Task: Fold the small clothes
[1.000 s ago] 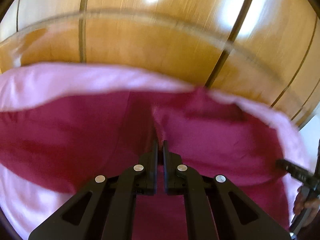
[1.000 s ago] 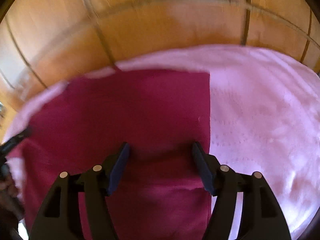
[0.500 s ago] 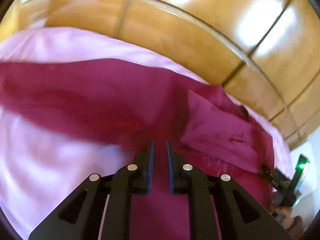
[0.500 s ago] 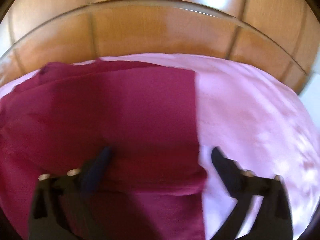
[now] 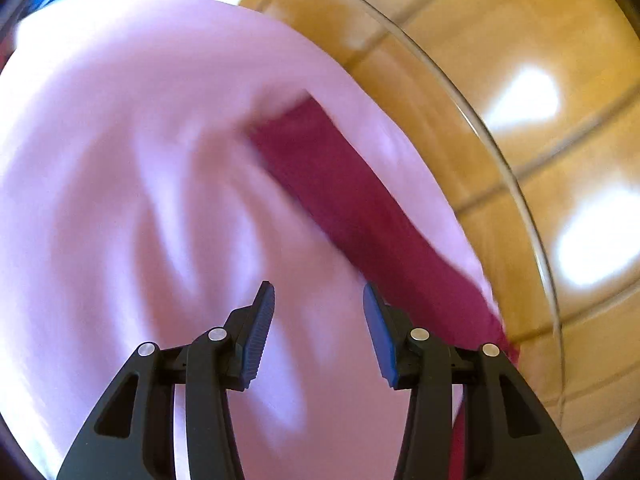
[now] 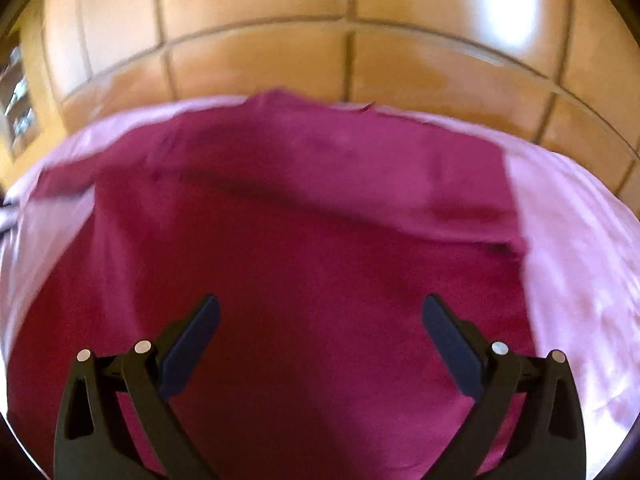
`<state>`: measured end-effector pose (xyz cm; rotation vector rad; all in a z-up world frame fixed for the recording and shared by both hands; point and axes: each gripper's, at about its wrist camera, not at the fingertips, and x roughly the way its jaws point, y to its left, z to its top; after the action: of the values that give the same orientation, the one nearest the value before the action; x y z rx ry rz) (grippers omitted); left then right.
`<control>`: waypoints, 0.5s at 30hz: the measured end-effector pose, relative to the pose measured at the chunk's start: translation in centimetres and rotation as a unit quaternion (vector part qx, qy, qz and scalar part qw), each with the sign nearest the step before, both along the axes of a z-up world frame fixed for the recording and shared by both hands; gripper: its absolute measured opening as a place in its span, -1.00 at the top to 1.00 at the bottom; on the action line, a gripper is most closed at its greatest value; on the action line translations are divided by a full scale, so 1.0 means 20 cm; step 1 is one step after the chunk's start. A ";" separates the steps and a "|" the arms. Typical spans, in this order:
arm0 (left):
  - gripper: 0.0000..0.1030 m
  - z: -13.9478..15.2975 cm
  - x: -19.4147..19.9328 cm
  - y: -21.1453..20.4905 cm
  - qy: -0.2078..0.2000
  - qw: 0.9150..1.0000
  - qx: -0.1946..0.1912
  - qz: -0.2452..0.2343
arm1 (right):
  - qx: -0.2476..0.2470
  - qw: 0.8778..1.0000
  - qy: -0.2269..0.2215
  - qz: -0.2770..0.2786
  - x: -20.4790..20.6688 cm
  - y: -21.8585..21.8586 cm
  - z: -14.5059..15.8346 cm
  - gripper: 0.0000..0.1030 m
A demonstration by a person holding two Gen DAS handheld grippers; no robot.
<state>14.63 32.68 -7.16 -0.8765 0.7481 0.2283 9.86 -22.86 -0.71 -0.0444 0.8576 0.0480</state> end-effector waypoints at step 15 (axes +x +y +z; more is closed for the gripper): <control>0.30 -0.07 0.34 0.33 0.041 0.998 0.010 0.045 | 0.001 1.000 0.025 -0.005 0.04 0.03 -0.09 -0.97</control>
<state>21.42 39.37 -8.60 -0.8867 0.7820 0.3520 10.73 -22.30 -2.56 -0.0371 0.9081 0.0404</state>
